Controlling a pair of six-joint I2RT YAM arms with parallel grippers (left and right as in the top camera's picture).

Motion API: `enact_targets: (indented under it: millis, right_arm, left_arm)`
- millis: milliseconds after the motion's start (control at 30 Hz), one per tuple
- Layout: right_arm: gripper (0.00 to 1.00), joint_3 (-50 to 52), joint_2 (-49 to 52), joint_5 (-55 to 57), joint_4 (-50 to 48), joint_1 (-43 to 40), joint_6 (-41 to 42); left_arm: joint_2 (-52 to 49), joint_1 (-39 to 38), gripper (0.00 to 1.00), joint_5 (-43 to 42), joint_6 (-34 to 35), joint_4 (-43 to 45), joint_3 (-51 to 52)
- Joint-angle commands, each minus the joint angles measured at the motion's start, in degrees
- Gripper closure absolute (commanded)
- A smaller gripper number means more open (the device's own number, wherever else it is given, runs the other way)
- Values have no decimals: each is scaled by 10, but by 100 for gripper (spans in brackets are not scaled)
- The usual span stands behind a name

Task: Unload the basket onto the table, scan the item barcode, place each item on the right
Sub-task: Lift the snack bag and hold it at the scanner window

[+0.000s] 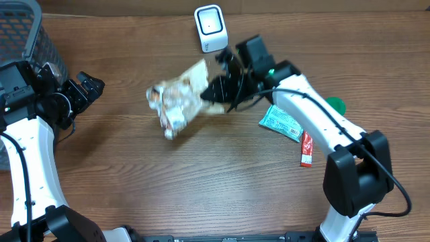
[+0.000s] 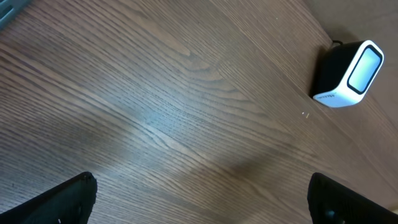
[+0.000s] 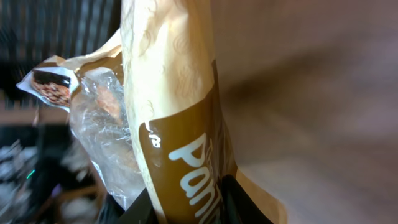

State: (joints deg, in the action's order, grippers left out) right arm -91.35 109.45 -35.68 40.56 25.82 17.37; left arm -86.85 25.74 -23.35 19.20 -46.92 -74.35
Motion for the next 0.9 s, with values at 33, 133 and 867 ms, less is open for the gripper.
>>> enact_targets:
  millis: [33,133,867]
  right_arm:
    - [96,-119,-14,141,27,-2,2]
    - [97,-181,-14,204,39,-2,-19]
    - [96,-264,45,485,-182,1,-314]
  left_arm:
    - [9,1,1,0,3,1,-4]
    - [9,1,0,0,3,1,-4]
    - [9,1,1,0,3,1,-4]
